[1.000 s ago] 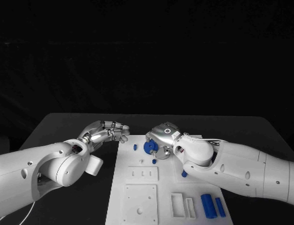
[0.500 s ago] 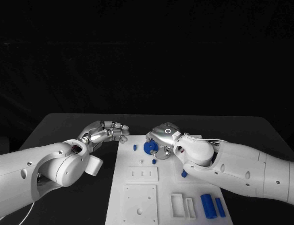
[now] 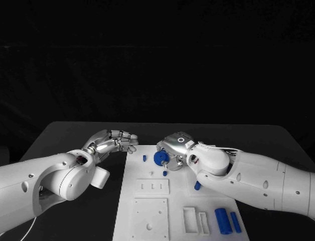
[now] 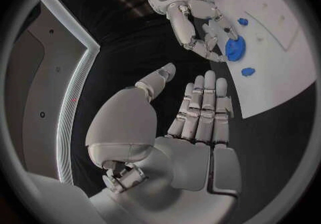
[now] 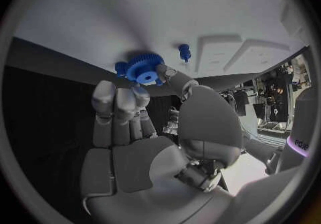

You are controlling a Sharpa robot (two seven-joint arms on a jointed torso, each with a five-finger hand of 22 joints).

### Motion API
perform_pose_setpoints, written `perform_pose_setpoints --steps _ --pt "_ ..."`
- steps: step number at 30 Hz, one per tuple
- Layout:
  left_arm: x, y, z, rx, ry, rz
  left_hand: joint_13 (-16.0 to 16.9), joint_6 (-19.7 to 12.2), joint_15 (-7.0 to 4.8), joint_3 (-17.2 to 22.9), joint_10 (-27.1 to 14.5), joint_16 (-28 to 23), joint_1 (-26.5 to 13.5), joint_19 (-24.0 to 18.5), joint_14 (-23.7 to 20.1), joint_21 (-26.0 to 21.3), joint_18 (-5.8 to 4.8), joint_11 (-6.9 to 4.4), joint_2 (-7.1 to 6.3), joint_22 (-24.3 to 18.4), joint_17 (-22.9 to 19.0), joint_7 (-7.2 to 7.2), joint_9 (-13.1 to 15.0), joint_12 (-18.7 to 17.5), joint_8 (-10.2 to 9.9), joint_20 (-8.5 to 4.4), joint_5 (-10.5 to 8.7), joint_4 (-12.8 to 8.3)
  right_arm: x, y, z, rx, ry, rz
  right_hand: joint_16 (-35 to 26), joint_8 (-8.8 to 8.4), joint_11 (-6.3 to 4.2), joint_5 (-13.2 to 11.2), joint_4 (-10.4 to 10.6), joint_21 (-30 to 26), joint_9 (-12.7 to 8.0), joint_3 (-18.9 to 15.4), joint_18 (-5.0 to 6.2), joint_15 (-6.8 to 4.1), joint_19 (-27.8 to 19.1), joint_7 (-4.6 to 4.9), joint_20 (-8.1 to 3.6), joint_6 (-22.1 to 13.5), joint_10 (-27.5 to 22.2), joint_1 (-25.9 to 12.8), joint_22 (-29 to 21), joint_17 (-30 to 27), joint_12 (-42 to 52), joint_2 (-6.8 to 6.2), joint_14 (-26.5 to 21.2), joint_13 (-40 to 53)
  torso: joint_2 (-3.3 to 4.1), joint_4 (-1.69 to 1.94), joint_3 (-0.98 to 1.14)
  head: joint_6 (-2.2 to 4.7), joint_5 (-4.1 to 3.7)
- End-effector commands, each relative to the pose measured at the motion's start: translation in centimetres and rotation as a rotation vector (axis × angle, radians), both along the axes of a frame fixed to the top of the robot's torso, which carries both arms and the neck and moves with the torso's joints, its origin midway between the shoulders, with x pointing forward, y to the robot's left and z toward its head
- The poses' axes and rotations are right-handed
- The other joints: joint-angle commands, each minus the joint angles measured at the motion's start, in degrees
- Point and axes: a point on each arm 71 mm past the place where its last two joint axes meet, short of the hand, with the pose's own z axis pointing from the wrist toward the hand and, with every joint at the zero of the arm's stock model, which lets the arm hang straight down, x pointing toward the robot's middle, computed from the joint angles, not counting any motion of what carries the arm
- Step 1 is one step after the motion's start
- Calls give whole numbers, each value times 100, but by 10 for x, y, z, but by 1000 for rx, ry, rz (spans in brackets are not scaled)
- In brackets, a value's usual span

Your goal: Assemble the parts on the task board

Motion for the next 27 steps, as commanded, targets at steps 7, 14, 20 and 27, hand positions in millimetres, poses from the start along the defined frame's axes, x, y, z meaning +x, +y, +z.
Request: perform_pose_setpoints --steps 7,14,20,27 --pt "0 -1 2 -3 -11 0 -6 22 29 -7 19 -31 -54 -34 -5 4 65 32 12 110 6 46 6 -20 -39 0 -5 26 4 -14 -11 -16 109 -53 -34 -2 32 97 3 -35 11 -21 355 36 -20 9 13 -18 -14 -3 77 8 -12 15 -3 -5 -2 2 -1 -14 -1" --pt "0 0 2 -2 -11 2 -6 21 29 -6 18 -32 -58 -37 -5 4 64 33 12 110 8 46 8 -20 -41 0 -5 29 5 -19 -11 -12 116 -59 -34 40 28 132 40 -38 34 -28 355 32 -14 3 20 38 -15 -33 76 12 -3 20 -1 -4 -1 -3 2 -15 7" --pt "0 0 2 -2 -11 2 -7 16 28 -5 16 -34 -61 -40 -5 3 65 34 8 110 9 47 8 -21 -45 -1 -5 31 4 -19 -9 12 99 -52 -35 67 21 185 96 -41 49 -13 355 26 -5 -4 23 72 -11 -55 74 15 4 25 3 -5 1 -2 5 -4 8" --pt "1 0 2 -1 -10 4 -8 13 28 -3 16 -36 -61 -43 -5 3 65 35 7 109 10 49 9 -22 -49 -1 -4 32 3 -20 -9 16 101 -50 -33 75 17 202 116 -40 54 1 355 22 2 -8 22 81 -4 -52 74 17 9 23 7 -6 -1 0 6 -4 10"
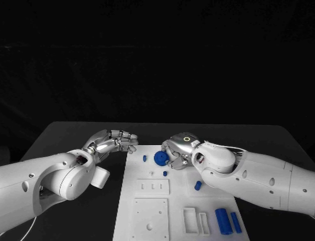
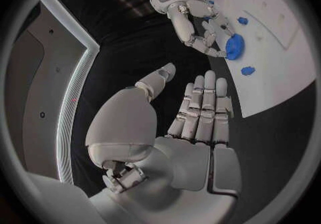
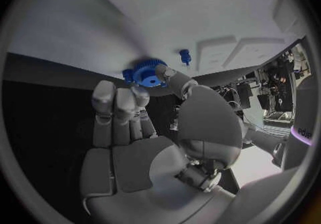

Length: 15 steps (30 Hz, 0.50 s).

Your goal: Assemble the parts on the task board

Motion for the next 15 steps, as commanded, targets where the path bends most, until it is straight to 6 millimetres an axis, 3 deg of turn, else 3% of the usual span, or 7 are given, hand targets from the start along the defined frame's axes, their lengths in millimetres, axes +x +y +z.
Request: perform_pose_setpoints --steps 1,11,15 --pt "0 -1 2 -2 -10 0 -9 12 29 -3 15 -36 -62 -43 -6 3 65 36 6 111 7 49 5 -22 -28 -1 -4 32 -1 -4 -8 -28 36 -12 -34 21 18 36 30 -20 -3 -6 355 22 11 2 12 50 -4 -55 74 10 9 20 8 -7 0 2 2 -3 0" --pt "0 -1 2 -2 -10 0 -10 9 28 1 15 -39 -58 -47 -7 3 65 36 4 111 8 50 7 -22 -31 -1 -3 31 -3 -3 -9 -26 64 -7 -33 59 -8 131 71 -17 16 11 355 1 24 -27 11 102 12 -53 77 14 17 28 16 -12 0 -2 -2 -12 5" --pt "0 0 2 -1 -10 1 -11 -6 29 4 14 -41 -59 -51 -6 4 65 36 -2 112 11 57 6 -22 -43 -1 0 31 -3 -1 -9 -27 68 -6 -35 88 -227 301 172 2 38 -112 355 -194 48 -265 13 85 53 -163 87 23 14 41 25 -28 -2 7 -7 -11 -3"
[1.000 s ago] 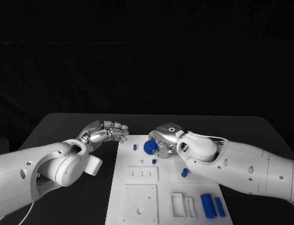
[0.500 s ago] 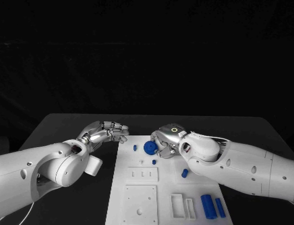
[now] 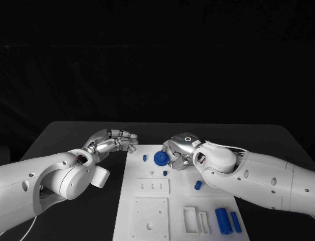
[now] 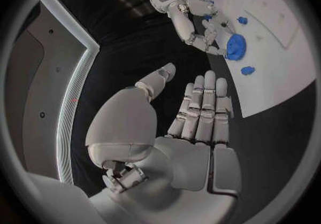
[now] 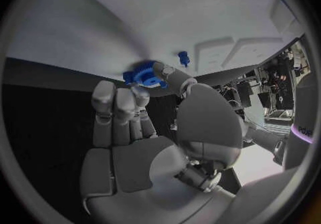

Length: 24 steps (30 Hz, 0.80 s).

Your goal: Assemble the parts on the task board

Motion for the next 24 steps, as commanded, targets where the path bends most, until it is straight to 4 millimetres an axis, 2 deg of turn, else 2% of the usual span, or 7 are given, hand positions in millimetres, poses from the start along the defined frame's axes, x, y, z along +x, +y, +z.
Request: perform_pose_setpoints --steps 1,7,14,15,17,19,24 --pt "0 -1 2 -2 -10 0 -6 -7 29 5 14 -19 -58 -51 -7 4 64 36 -2 112 5 57 7 -22 -21 -1 1 31 -2 2 -8 -34 49 2 -36 31 -96 53 46 2 33 -66 355 -113 48 -138 9 -47 14 -79 87 9 12 1 -3 -13 -3 12 -6 -2 -7" --pt "0 0 2 -1 -10 1 -7 -11 29 7 13 -21 -57 -52 -7 4 64 35 -2 112 7 60 8 -23 -25 -1 3 31 -1 2 -8 -33 49 -1 -41 32 -149 199 123 -1 42 -106 355 -164 52 -193 -5 -104 29 -122 86 14 1 9 -2 -17 1 13 -11 -4 -10" --pt "0 0 2 -1 -9 3 -9 -16 30 8 9 -22 -60 -55 -7 5 63 36 -5 113 8 63 9 -25 -29 0 3 33 1 -2 -10 -40 79 -18 -42 42 -128 328 165 -2 51 -103 355 -152 53 -167 -15 -126 37 -121 86 18 -3 14 1 -16 0 3 -9 1 -6" --pt "0 0 2 -1 -9 3 -9 -17 30 7 8 -23 -63 -55 -7 5 63 37 -6 113 9 64 9 -25 -30 1 3 35 1 -2 -11 -44 83 -19 -43 41 -120 452 183 -4 53 -90 355 -144 52 -156 -17 -141 38 -117 85 19 -4 16 1 -15 1 0 -9 -4 0" --pt "0 0 2 -1 -10 3 -9 -18 30 8 8 -24 -63 -56 -7 5 62 38 -5 113 9 64 9 -26 -31 1 3 36 0 -3 -11 -43 92 -22 -42 51 -101 940 186 -3 62 -17 355 -127 53 -140 -24 -158 41 -60 88 25 -6 35 3 -12 -1 -1 -6 -5 -1" --pt "0 0 2 -1 -10 3 -10 -19 30 9 7 -24 -63 -56 -7 5 62 38 -5 113 9 65 10 -26 -32 1 4 36 -1 -4 -11 -39 90 -20 -43 60 -91 1173 182 -2 69 49 355 -118 54 -127 -25 -165 43 -15 89 28 -6 61 5 -9 -2 1 -6 -3 -3" --pt "0 2 2 0 -10 6 -10 -19 31 11 7 -26 -62 -58 -8 5 62 38 -4 113 10 65 11 -26 -33 1 5 37 -5 -9 -9 -21 101 -23 -42 74 -79 1236 170 4 77 70 355 -108 58 -112 -24 -152 46 1 91 31 -4 75 8 -6 -2 -1 1 8 -4"
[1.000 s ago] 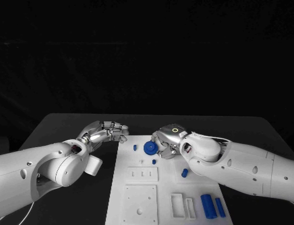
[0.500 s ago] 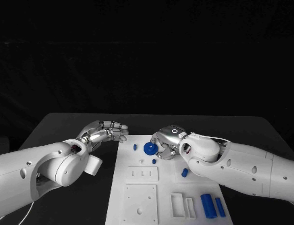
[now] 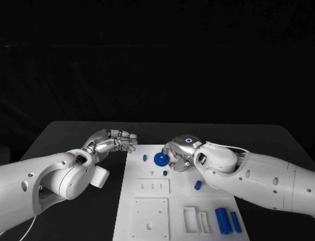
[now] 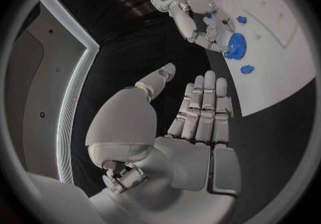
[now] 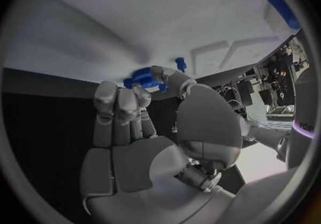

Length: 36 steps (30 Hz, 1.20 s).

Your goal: Assemble the parts on the task board

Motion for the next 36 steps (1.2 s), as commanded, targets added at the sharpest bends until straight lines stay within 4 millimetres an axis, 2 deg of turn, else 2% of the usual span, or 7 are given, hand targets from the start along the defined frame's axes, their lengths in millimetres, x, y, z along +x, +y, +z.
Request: perform_pose_setpoints --steps 1,9,19,24,26,28,36 --pt "0 0 2 -1 -11 2 -6 -19 32 11 7 -26 -62 -58 -10 5 62 38 -5 114 6 66 7 -26 -33 1 5 37 -3 -5 -5 -8 52 -9 -20 46 36 33 8 5 -2 24 248 45 26 52 -9 6 27 24 92 8 -4 9 7 4 -1 -3 8 8 -2" --pt "2 4 1 2 -13 13 -6 -19 33 13 6 -27 -60 -61 -10 5 62 38 -7 114 7 66 8 -25 -34 1 5 35 -5 -17 11 125 -19 -3 -21 71 80 -190 40 13 11 -39 248 87 35 96 -5 27 30 -52 91 13 -1 -19 13 10 -9 -24 11 34 -12" --pt "3 5 1 2 -15 15 -7 -17 33 16 7 -29 -56 -64 -10 6 62 37 -9 115 9 65 11 -25 -34 1 5 33 -4 -45 32 280 -36 -35 -28 69 95 -481 36 10 13 -121 248 96 44 115 -25 -4 39 -60 86 18 1 -52 12 11 -13 -19 14 98 -45" --pt "4 7 1 2 -18 17 -6 -11 33 18 9 -31 -54 -66 -10 6 61 35 -8 115 10 63 15 -23 -32 1 4 33 -1 -73 35 308 46 -76 -35 105 127 -666 -12 1 30 -204 248 126 34 148 -36 52 33 -43 84 20 0 -46 9 13 -17 -31 18 117 -59" --pt "4 8 2 1 -20 18 -6 -2 33 19 12 -31 -53 -68 -9 8 61 34 -6 116 12 59 19 -21 -28 2 3 33 1 -87 33 326 86 -96 -49 121 157 -893 -51 -17 37 -238 248 152 16 181 -39 83 12 15 80 18 -6 -34 1 14 -14 -33 20 123 -69" --pt "4 9 2 1 -20 16 -6 3 33 19 14 -32 -54 -68 -8 8 60 34 -7 116 13 58 20 -20 -26 2 2 33 1 -104 32 347 128 -106 -58 131 188 -967 -83 -27 41 -275 248 182 -1 214 -37 106 -5 41 80 16 -9 -27 -8 16 -12 -42 25 138 -93" --pt "4 8 2 -1 -23 10 11 45 31 19 89 -35 -53 -75 2 16 59 19 -1 119 25 36 42 15 -9 0 -9 30 3 -148 29 387 186 -142 -80 126 242 -1015 -336 -49 43 -615 248 233 -83 270 -26 116 -90 123 95 31 -2 101 -53 33 -13 -85 57 164 -183"
